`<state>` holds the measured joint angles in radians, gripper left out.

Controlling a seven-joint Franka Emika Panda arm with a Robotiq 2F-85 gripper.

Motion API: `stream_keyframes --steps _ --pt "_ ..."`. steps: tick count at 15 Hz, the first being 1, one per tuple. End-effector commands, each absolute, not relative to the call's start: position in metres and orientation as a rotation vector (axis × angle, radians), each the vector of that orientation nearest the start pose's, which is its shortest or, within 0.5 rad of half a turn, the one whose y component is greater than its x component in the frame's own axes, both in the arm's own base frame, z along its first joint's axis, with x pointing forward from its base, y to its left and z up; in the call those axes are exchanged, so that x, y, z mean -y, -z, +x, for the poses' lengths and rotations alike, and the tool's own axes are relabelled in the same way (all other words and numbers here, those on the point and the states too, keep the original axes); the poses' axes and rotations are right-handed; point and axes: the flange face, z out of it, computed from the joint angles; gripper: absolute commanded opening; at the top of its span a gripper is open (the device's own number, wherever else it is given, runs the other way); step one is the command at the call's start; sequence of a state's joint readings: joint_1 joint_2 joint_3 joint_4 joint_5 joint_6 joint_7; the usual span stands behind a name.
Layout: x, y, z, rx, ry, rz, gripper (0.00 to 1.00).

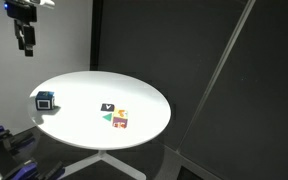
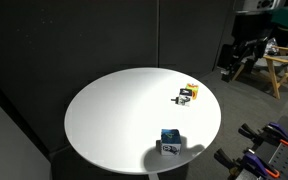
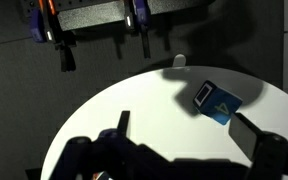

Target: Move the plush block to the left

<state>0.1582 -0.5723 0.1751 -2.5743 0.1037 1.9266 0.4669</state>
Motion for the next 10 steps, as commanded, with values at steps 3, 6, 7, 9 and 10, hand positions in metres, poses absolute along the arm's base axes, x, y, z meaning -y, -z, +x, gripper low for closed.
stream_keyframes --steps 3,6,7,9,10 --pt "-0.114 -0.46 0.326 -0.421 -0.059 -3.074 1.0" --pt "-0.106 -0.463 0.327 -0.492 -0.069 -3.048 1.0" --pt "-0.111 -0.459 0.332 -0.432 -0.06 -3.076 1.0" --pt "-0.11 -0.459 0.332 -0.438 -0.061 -3.075 1.0" --pt "-0.11 -0.459 0.332 -0.436 -0.063 -3.077 1.0"
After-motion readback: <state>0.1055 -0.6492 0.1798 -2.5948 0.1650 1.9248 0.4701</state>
